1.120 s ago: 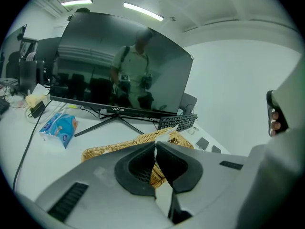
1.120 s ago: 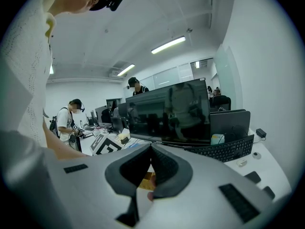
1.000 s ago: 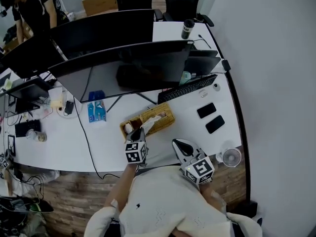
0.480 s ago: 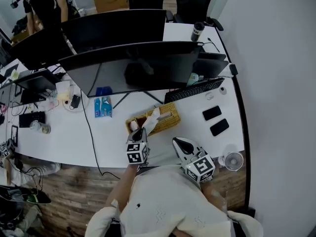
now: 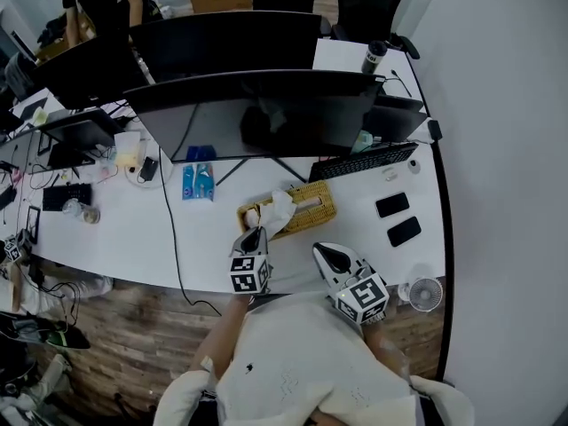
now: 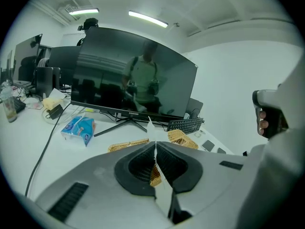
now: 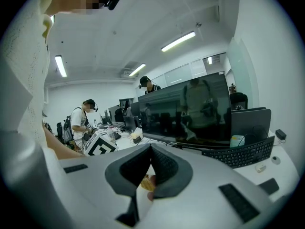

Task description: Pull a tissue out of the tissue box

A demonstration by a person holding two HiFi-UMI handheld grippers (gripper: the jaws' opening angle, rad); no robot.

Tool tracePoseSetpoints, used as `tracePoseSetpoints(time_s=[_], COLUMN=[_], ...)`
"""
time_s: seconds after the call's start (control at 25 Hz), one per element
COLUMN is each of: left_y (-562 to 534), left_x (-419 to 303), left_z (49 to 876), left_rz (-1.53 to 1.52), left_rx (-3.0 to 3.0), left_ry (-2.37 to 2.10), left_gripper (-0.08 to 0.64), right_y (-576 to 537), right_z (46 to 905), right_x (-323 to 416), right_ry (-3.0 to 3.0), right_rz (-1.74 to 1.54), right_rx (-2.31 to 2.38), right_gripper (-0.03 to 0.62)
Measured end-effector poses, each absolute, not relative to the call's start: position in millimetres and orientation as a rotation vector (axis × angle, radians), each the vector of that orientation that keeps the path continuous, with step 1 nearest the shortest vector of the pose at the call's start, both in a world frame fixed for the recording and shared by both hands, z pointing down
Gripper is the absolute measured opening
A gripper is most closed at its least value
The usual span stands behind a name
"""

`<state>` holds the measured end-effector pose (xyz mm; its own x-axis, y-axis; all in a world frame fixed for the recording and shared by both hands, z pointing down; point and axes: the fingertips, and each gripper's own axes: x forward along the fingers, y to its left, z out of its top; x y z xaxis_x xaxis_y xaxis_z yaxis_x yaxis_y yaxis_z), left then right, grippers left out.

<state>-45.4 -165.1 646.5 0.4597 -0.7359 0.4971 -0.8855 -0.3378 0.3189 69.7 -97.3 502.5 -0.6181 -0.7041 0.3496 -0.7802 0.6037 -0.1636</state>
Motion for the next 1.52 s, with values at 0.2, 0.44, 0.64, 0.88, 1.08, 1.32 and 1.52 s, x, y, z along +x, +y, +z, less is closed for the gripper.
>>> tracePoseSetpoints(time_s=[0.2,0.44,0.64,0.88,1.08,1.32,1.52], left_y=[-157.1,-145.6,-136.9,-127.7,-119.8,-112.7,-109.0], left_x=[-56.8,-67.0,-74.6,-83.3,-88.1,-90.2,-91.5], left_z=[646.7,648.2,647.6,644.5,641.1,630.3,615.0], left_rz=[0.347,0.342,0.343,0.327,0.321,0.322,0.317], left_rx=[2.137,2.112,2.102,2.089,2.093,2.143,2.206], left_ry=[-1.380,-1.409,-1.428,-1.450,-1.454,-1.458,-1.457], left_gripper=[0.017,0.016,0.015,0.015,0.015,0.015,0.015], right_y=[-98.1,-96.2,-95.4,-95.3,-96.0,-97.3,-99.1], right_z=[503.3,506.1,509.4,513.2,518.0,520.0,525.4], right_x=[60.7,49.1,41.2,32.2,26.2,21.9,19.6], right_ry=[-2.602,-2.623,-2.632,-2.640,-2.638,-2.645,-2.639], right_rz=[0.442,0.441,0.446,0.446,0.450,0.447,0.452], right_rx=[1.173,1.111,1.070,1.023,0.996,0.978,0.969], right_gripper=[0.002,0.002,0.002,0.002,0.002,0.002,0.002])
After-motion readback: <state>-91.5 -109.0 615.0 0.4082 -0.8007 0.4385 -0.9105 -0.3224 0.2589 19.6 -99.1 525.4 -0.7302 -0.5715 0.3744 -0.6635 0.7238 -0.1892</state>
